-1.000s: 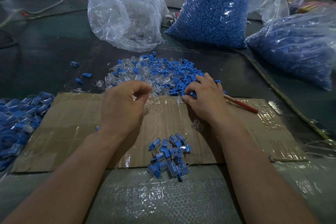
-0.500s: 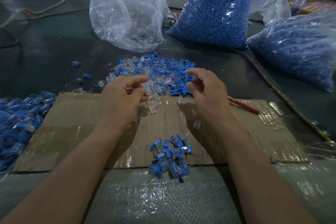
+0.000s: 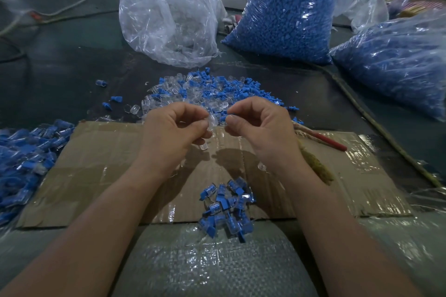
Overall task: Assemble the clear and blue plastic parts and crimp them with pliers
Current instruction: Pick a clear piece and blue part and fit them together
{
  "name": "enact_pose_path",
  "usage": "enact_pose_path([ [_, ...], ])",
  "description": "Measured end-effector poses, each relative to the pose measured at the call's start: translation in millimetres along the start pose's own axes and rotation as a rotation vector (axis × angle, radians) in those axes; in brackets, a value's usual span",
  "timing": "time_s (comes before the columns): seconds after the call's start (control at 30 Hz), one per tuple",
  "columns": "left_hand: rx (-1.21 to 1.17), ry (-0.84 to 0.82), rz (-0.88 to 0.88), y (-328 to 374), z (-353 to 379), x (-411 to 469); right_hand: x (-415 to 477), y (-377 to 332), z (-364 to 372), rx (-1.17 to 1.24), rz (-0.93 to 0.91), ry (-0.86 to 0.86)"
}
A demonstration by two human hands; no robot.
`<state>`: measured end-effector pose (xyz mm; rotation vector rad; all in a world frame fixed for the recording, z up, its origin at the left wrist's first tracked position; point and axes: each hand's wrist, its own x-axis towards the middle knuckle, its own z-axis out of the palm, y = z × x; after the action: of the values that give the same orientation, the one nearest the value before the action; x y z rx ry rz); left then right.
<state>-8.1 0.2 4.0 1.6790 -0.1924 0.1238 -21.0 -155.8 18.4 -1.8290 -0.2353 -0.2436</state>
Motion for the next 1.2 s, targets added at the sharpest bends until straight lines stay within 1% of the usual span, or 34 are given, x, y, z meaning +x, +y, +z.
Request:
enact_pose_path([
  [0.3, -0.106, -0.008, -0.108, 1, -1, 2, -3, -4, 3, 0.058, 0.016, 0.035],
  [0.37, -0.096, -0.007, -0.104, 1, -1, 2, -4, -5, 4, 0.062, 0.007, 0.021],
  [0.47, -0.078, -0.014, -0.091, 2, 0, 1, -3, -5, 5, -0.03, -0.001, 0.001],
  [0.6, -0.023, -0.028, -0.057, 4, 2, 0, -2, -2, 6, -0.101, 0.002, 0.026],
  [0.7, 0.0, 0.002, -0.054, 5, 3, -1, -2, -2, 6, -0.031, 0.067, 0.018],
  [0.8, 0.155, 0.067, 0.012, 4, 2, -1, -1, -3, 7, 0.101, 0.175, -0.055],
  [0.87, 0.183, 0.088, 0.05, 7, 2, -1, -1, -3, 9, 0.118, 0.192, -0.069],
  [0.97, 0.187, 0.089, 0.102, 10, 2, -3, -2, -3, 10, 0.117, 0.185, -0.043],
  [1.1, 0.137, 0.091, 0.038, 9, 2, -3, -3, -2, 10, 0.079, 0.161, 0.0],
  [1.2, 0.129, 0.095, 0.01, 9, 2, -4, -3, -2, 11, 0.057, 0.147, 0.001],
])
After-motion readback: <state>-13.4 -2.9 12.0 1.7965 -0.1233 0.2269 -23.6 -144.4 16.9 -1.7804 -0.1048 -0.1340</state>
